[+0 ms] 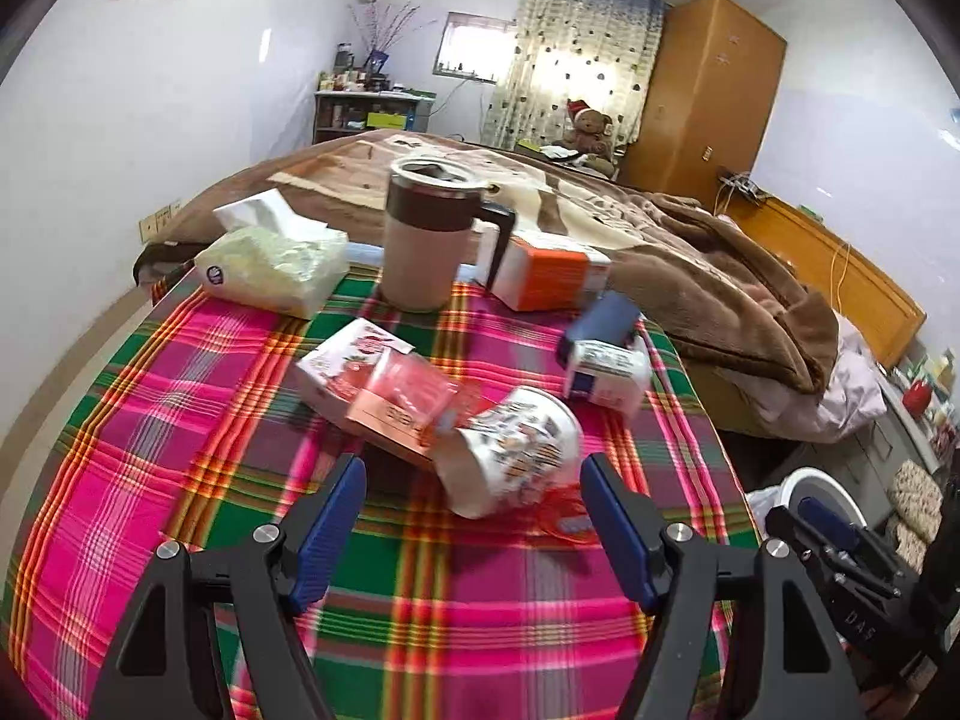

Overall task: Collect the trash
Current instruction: 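Move both open tools back over the cluttered table, then grasp a clear plastic cup with the left tool while the right tool grasps another clear cup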

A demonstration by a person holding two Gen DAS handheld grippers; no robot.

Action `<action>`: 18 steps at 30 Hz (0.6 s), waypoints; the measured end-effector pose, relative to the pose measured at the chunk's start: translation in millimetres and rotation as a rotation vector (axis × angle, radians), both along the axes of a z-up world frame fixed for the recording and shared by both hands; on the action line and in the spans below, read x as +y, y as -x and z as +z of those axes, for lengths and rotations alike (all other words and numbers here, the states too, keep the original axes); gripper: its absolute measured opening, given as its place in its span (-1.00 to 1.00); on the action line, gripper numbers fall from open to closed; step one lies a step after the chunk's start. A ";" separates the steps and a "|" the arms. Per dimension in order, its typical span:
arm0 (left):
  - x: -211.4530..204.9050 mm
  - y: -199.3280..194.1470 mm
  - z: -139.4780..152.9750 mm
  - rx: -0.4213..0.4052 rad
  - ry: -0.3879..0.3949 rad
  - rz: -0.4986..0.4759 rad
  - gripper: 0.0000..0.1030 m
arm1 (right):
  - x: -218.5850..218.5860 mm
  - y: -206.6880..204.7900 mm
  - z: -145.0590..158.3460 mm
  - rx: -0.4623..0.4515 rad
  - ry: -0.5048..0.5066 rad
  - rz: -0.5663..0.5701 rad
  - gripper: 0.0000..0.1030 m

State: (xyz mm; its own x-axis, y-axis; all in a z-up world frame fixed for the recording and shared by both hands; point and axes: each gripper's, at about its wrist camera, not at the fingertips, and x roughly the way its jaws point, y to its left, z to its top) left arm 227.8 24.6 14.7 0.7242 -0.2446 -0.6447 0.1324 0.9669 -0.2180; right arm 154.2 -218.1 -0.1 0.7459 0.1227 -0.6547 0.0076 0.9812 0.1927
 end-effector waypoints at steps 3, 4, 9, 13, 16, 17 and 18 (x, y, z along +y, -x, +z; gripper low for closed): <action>12.9 -9.0 -3.2 0.010 -0.022 0.023 0.43 | 13.6 -12.5 -4.6 0.032 -0.029 0.030 0.24; 16.6 -10.6 -3.9 0.012 -0.023 0.031 0.43 | 18.7 -15.7 -6.9 0.039 -0.039 0.038 0.24; 38.3 -27.3 -8.6 0.031 -0.002 0.061 0.43 | 37.8 -35.0 -16.6 0.089 -0.075 0.072 0.24; 52.9 -43.4 -15.0 0.060 0.016 0.094 0.43 | 45.8 -48.1 -20.8 0.110 -0.106 0.070 0.24; 60.8 -61.2 -24.2 0.101 0.038 0.118 0.43 | 51.1 -55.7 -24.5 0.128 -0.126 0.076 0.24; 62.4 -64.4 -25.3 0.104 0.049 0.119 0.43 | 53.8 -58.1 -25.9 0.134 -0.124 0.083 0.24; 63.6 -68.5 -27.1 0.111 0.064 0.116 0.43 | 56.6 -60.4 -27.4 0.141 -0.119 0.086 0.24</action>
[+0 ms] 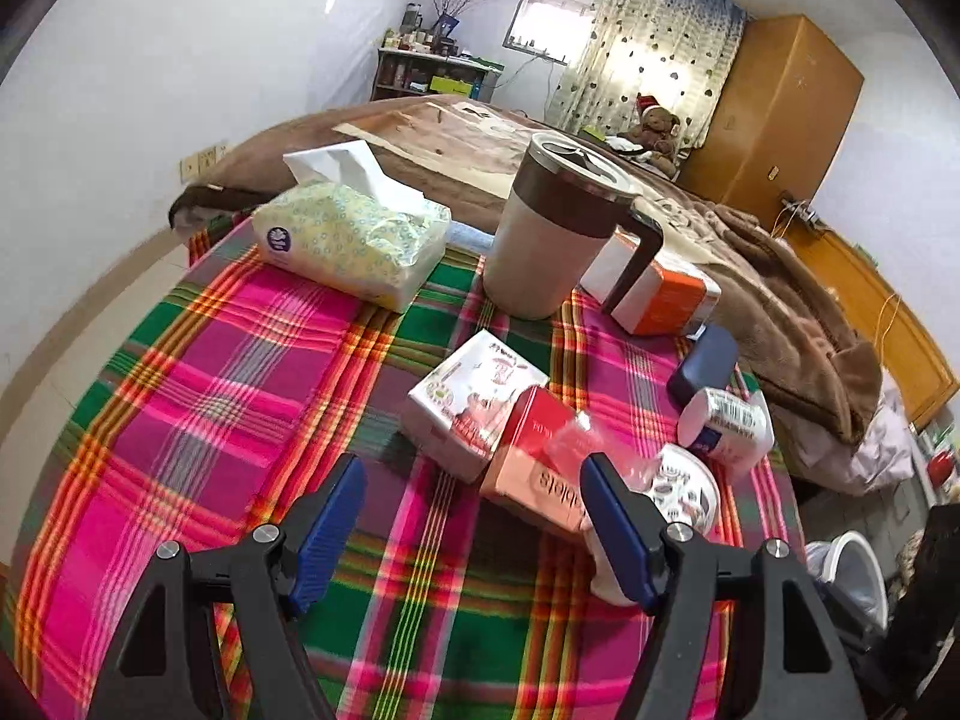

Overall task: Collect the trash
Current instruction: 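Grasp a clear plastic cup with the left tool while the right tool grasps another clear cup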

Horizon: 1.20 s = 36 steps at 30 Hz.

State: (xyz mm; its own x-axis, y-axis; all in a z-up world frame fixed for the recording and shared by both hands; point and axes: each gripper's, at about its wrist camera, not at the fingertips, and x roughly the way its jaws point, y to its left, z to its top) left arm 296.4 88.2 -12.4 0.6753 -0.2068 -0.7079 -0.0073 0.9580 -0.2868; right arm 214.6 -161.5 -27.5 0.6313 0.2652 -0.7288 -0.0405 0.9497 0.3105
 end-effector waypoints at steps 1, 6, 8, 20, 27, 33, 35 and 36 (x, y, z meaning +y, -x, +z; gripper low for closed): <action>0.4 -2.3 -0.5 0.006 0.010 0.005 0.43 | 1.2 -1.6 -1.0 0.002 0.001 0.003 0.24; -11.5 -12.5 2.9 0.004 0.032 -0.033 0.43 | 5.0 -10.4 -8.2 0.026 -0.012 0.014 0.24; -16.9 -16.7 2.6 0.012 0.048 -0.040 0.43 | 7.0 -11.7 -10.3 0.031 -0.007 0.022 0.24; -44.9 -27.1 -11.1 0.082 0.050 -0.075 0.43 | 1.7 -8.6 -15.3 0.046 0.048 0.025 0.24; -54.4 -20.9 -23.8 0.119 0.011 -0.100 0.43 | -7.7 -2.0 -17.0 0.051 0.086 0.018 -0.13; -54.3 -8.2 -35.7 0.141 0.018 -0.092 0.43 | -12.8 3.2 -17.0 0.042 0.104 0.012 -0.13; -52.8 -3.8 -37.9 0.135 0.024 -0.091 0.35 | -14.3 4.3 -17.2 0.040 0.099 0.010 -0.13; -52.1 -4.4 -39.1 0.137 0.021 -0.083 0.30 | -14.6 4.9 -17.2 0.040 0.099 0.009 -0.14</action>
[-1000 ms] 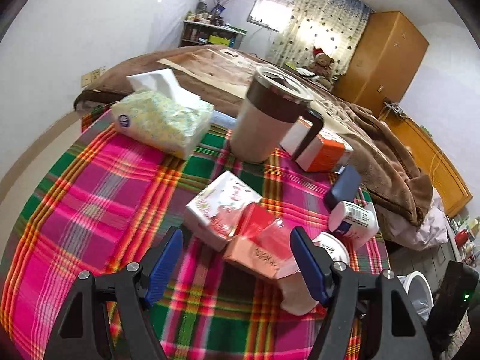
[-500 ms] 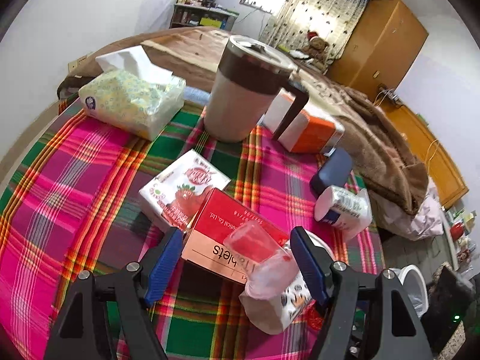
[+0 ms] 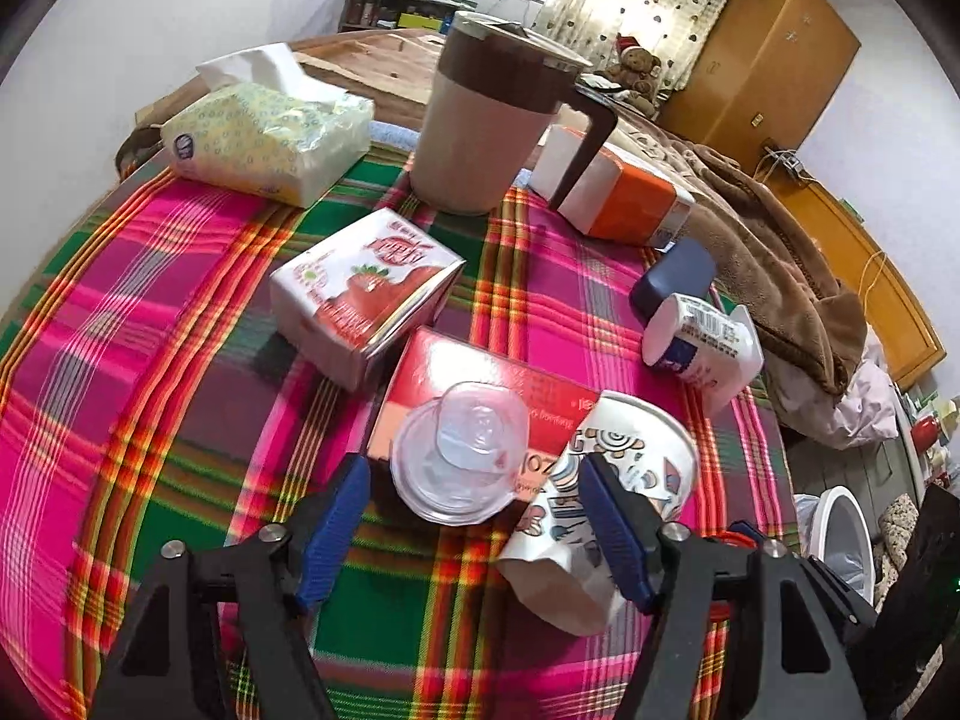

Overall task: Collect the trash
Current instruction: 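Grasp a clear plastic cup with the left tool while the right tool grasps another clear cup, then carry both clear plastic cups over the bin and open both tools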

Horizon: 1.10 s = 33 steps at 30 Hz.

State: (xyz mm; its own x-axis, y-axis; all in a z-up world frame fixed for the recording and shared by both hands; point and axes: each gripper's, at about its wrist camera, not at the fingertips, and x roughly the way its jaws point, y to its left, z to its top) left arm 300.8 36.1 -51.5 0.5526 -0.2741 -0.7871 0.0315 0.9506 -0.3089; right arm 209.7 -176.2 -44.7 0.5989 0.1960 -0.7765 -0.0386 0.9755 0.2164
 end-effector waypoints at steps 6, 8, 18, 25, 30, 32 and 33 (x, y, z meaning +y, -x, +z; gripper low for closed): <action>5.8 4.4 0.0 -0.036 -0.028 0.026 -0.02 | -0.4 2.9 0.6 -0.009 0.014 0.000 -0.14; 5.4 7.2 2.9 -0.069 -0.045 0.030 -0.03 | -1.0 3.6 0.4 -0.012 0.014 -0.002 -0.14; -5.0 7.4 10.1 -0.147 -0.105 0.007 -0.34 | -1.9 7.5 2.4 -0.029 0.038 -0.007 -0.14; -5.4 14.7 15.6 -0.172 -0.116 -0.010 -0.42 | -7.0 13.1 6.6 -0.051 0.033 -0.021 -0.14; -7.7 25.3 23.2 -0.193 -0.119 -0.017 -0.42 | -13.0 22.8 13.6 -0.083 0.023 -0.032 -0.14; -9.0 31.4 26.9 -0.204 -0.121 -0.025 -0.42 | -15.8 27.0 17.3 -0.098 0.016 -0.035 -0.14; -10.3 35.7 29.9 -0.213 -0.122 -0.028 -0.42 | -17.7 30.1 19.7 -0.106 0.011 -0.038 -0.14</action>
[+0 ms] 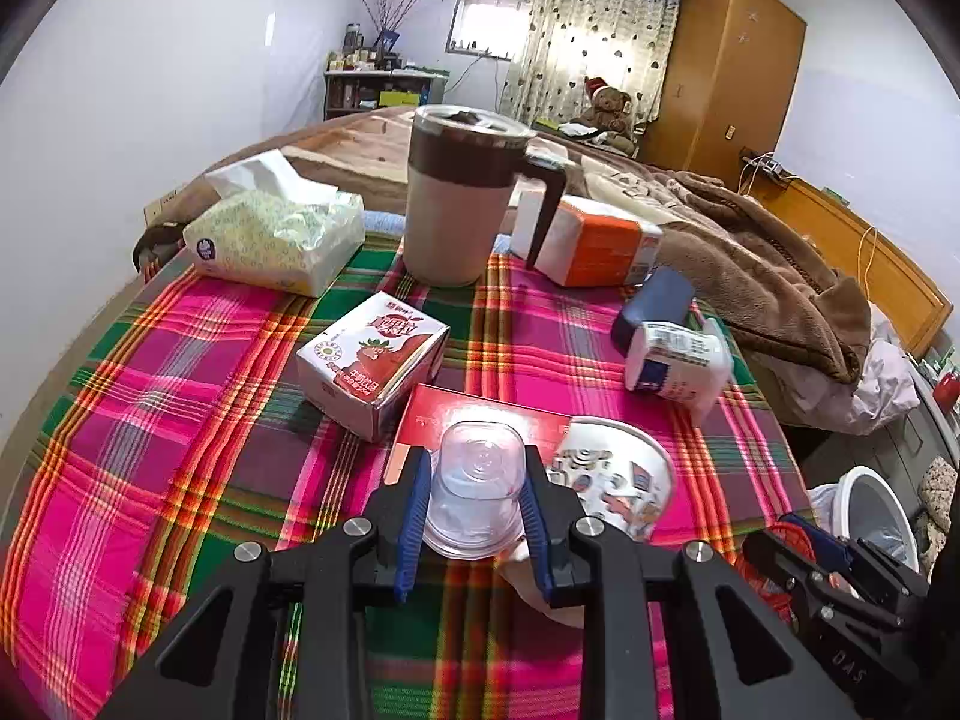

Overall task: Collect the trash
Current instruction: 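Carry both clear plastic cups over the bin and open both tools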

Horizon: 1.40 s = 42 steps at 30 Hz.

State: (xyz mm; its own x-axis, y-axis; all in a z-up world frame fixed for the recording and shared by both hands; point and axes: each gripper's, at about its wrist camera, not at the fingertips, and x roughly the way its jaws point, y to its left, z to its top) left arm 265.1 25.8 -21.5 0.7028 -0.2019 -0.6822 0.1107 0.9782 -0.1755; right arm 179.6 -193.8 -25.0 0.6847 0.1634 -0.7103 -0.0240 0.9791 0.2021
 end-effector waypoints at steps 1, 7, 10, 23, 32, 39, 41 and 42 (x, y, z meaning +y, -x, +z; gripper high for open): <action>-1.1 2.0 2.1 -0.006 -0.001 -0.004 -0.42 | -1.0 1.8 1.4 -0.006 0.000 -0.002 -0.14; -10.7 22.0 18.0 -0.039 0.003 -0.043 -0.42 | -10.5 19.9 16.6 -0.059 0.000 -0.010 -0.14; -19.5 32.9 26.1 -0.056 0.002 -0.061 -0.42 | -17.0 29.7 24.8 -0.084 0.006 -0.018 -0.14; -77.0 68.0 49.3 -0.101 0.015 -0.187 -0.42 | -59.3 70.4 48.7 -0.161 0.055 -0.107 -0.14; -137.9 92.0 58.2 -0.123 0.020 -0.306 -0.42 | -103.8 99.9 60.9 -0.199 0.092 -0.208 -0.14; -187.7 110.8 61.1 -0.129 0.020 -0.406 -0.42 | -134.6 116.0 63.3 -0.205 0.116 -0.276 -0.14; -203.5 116.2 60.9 -0.129 0.016 -0.437 -0.42 | -143.4 119.6 62.4 -0.202 0.120 -0.291 -0.14; -209.8 118.5 60.4 -0.128 0.014 -0.449 -0.42 | -148.4 120.7 61.4 -0.199 0.120 -0.300 -0.14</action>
